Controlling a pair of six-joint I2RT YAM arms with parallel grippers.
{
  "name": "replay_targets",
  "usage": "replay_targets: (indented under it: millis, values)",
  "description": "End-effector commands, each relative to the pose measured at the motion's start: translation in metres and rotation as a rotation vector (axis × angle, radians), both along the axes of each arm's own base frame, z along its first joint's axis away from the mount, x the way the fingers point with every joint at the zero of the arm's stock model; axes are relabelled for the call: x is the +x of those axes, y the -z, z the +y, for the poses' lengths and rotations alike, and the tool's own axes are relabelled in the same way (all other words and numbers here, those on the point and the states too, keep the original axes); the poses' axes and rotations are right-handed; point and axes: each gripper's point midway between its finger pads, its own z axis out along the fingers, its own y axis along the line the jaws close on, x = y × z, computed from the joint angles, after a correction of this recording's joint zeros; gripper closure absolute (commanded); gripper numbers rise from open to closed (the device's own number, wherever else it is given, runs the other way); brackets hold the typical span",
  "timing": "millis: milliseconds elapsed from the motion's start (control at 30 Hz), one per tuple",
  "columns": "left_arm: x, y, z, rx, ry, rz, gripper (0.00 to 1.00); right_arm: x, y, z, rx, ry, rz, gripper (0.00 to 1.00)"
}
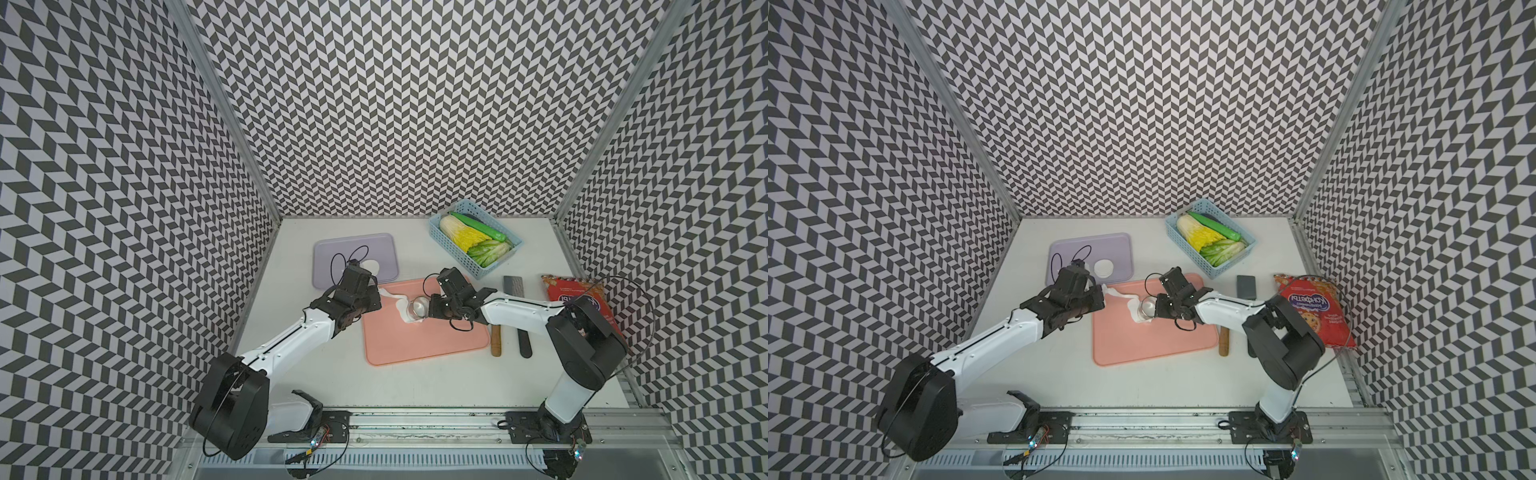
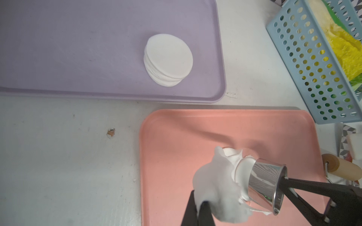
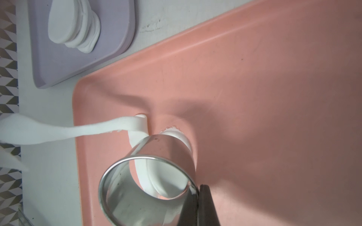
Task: Roll out the dumpling wrappers from the dough
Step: Pick up the dumpling mold from the work surface.
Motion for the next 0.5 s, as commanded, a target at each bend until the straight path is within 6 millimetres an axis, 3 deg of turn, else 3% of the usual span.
replay_targets:
  millis: [0,300,467]
  values:
    - [-0.01,-0.003,0.012,0.022,-0.029,0.01,1.0,-0.005,0.006,-0.016,-0.018,0.048,0.02,1.0]
    - [-0.03,-0.019,0.016,-0.016,-0.007,0.001,1.0,-0.004,0.005,-0.022,0.001,0.083,0.017,1.0]
    - [-0.044,-0.037,0.01,-0.08,0.035,-0.021,1.0,-0.002,0.002,-0.025,0.008,0.093,0.011,1.0]
